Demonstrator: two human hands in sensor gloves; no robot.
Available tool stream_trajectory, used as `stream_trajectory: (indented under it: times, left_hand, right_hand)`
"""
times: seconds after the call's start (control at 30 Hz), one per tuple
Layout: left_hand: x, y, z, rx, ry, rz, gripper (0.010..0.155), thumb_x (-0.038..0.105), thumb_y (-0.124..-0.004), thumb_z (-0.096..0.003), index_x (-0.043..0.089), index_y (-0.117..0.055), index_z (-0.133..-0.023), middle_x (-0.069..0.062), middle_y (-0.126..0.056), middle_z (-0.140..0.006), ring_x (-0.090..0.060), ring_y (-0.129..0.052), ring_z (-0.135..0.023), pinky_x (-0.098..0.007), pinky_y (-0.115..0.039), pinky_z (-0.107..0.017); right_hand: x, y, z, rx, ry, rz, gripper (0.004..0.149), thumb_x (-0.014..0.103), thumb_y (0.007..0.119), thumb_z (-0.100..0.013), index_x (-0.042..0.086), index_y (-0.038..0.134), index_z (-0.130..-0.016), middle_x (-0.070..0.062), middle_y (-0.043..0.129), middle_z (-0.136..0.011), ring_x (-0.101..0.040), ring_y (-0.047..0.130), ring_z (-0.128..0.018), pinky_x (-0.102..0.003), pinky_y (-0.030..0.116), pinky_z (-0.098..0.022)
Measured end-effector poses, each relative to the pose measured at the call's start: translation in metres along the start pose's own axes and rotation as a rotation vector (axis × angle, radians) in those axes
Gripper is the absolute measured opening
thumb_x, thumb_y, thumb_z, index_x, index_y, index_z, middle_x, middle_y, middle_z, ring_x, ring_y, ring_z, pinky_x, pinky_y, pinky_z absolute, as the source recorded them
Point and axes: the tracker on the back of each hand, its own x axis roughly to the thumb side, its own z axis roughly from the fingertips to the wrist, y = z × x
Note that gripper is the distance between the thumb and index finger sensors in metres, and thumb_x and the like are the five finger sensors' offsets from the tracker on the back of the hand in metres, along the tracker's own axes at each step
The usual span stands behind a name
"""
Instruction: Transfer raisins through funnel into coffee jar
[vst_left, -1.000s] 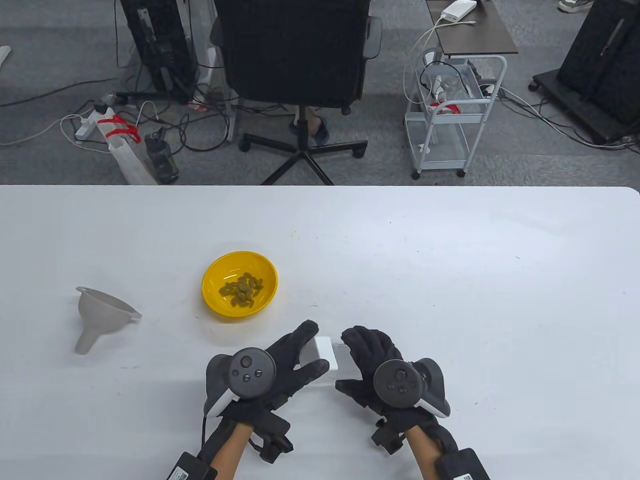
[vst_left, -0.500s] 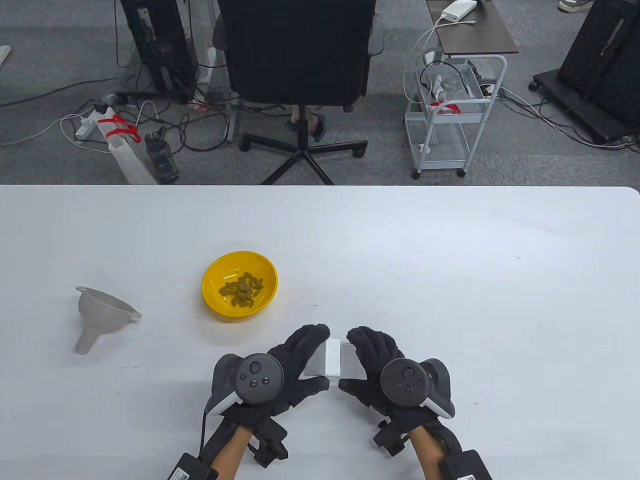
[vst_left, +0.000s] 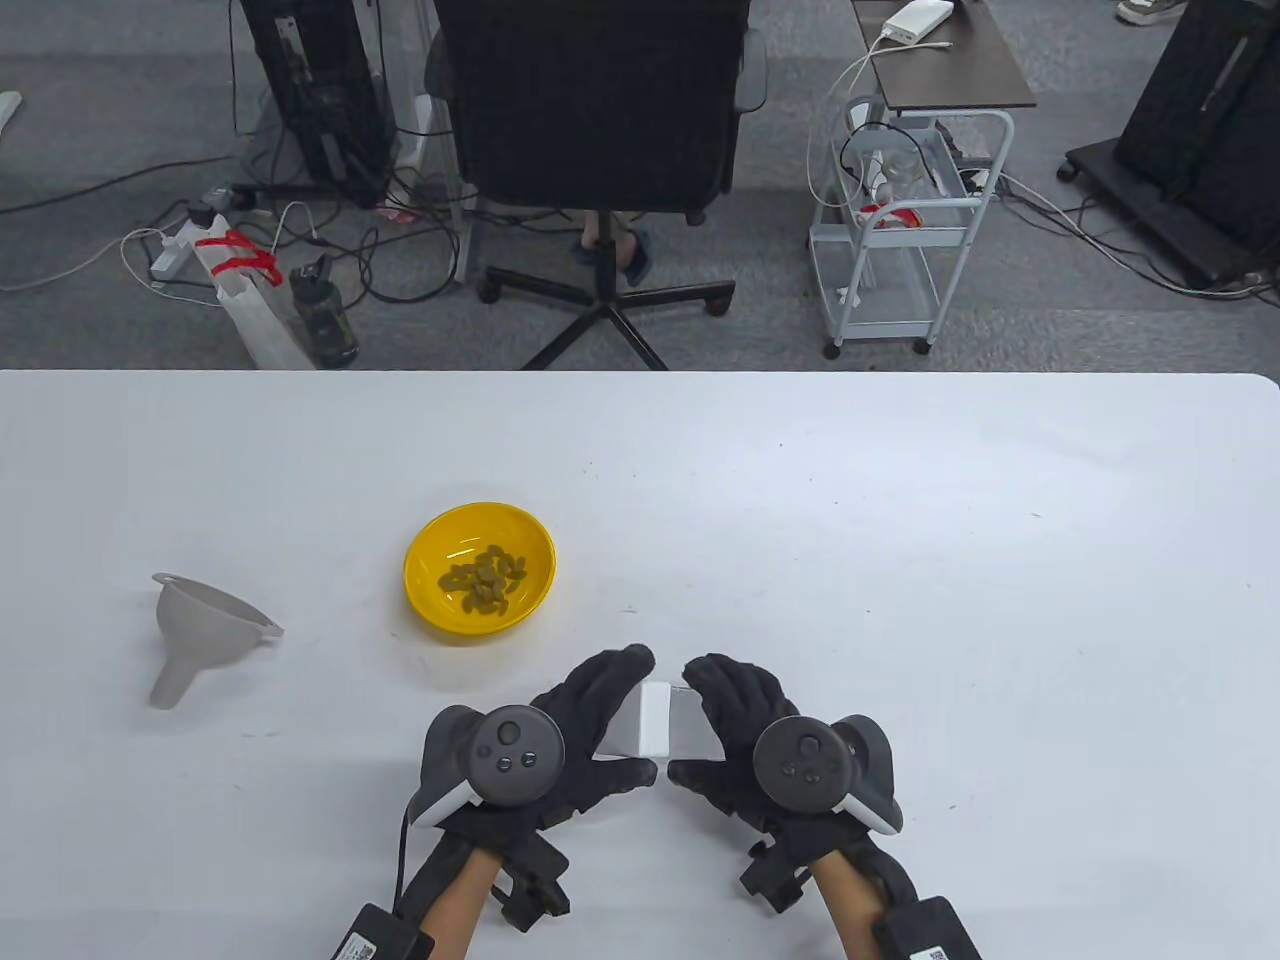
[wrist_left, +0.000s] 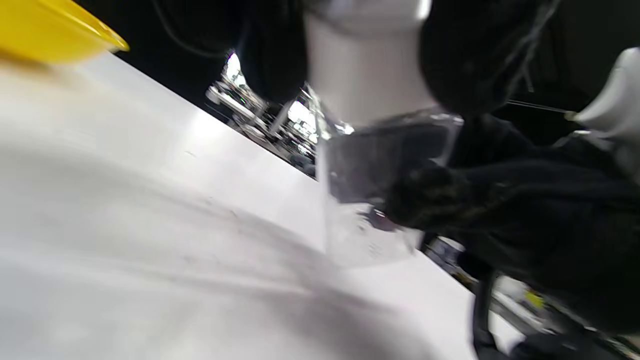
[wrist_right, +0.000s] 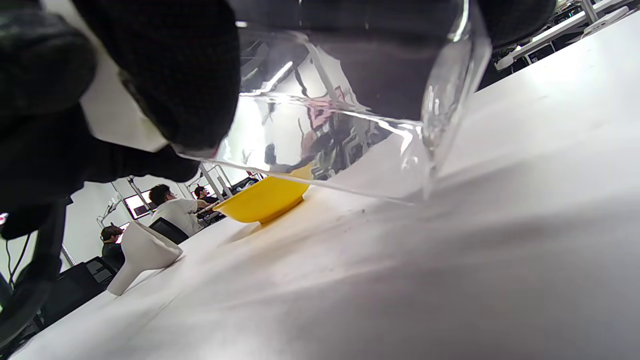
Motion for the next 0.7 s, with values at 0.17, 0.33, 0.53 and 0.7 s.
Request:
stream_trajectory:
  times: [0.17,0.33,0.53,0.7]
  left_hand:
    - [-0.009,-0.001,0.001,0.011,0.085,0.144,0.097,0.077,-0.056,-0.0569,0.011,-0.029,-0.122,-0.012,-0.091,-0.092,-0.013,-0.099,-0.061,-0.048,-0.075,-0.063]
    - [-0.009,0.009,0.005,0.111,0.108,0.088,0.095,0.076,-0.056,-0.059,0.011,-0.027,-0.122,-0.012,-0.088,-0.095,-0.014,-0.097,-0.066,-0.049,-0.073,-0.065]
    - [-0.025,0.02,0.013,0.194,0.17,0.019,0.094,0.072,-0.064,-0.0586,0.013,-0.026,-0.122,-0.013,-0.076,-0.11,-0.02,-0.091,-0.082,-0.053,-0.066,-0.072]
    - [-0.041,0.016,0.011,0.032,0.224,-0.301,0.091,0.068,-0.072,-0.0559,0.022,-0.03,-0.123,-0.008,-0.071,-0.118,-0.023,-0.085,-0.095,-0.057,-0.061,-0.077]
  right_hand:
    - [0.001,0.002,0.0,0.011,0.001,0.023,0.09,0.045,0.091,-0.048,0.018,0.034,-0.112,-0.023,0.047,-0.114,-0.054,0.055,-0.099,-0.072,0.059,-0.068]
    - [0.0,0.0,0.0,-0.006,0.013,0.011,0.09,0.045,0.09,-0.048,0.018,0.033,-0.112,-0.024,0.047,-0.114,-0.054,0.055,-0.099,-0.072,0.059,-0.068]
    - [-0.007,-0.008,0.005,-0.045,0.044,-0.047,0.09,0.045,0.09,-0.048,0.018,0.033,-0.112,-0.024,0.047,-0.113,-0.054,0.055,-0.099,-0.072,0.059,-0.068]
    - [-0.013,-0.012,0.004,-0.075,0.071,-0.131,0.09,0.046,0.09,-0.049,0.018,0.033,-0.112,-0.024,0.047,-0.114,-0.054,0.055,-0.099,-0.072,0.059,-0.068]
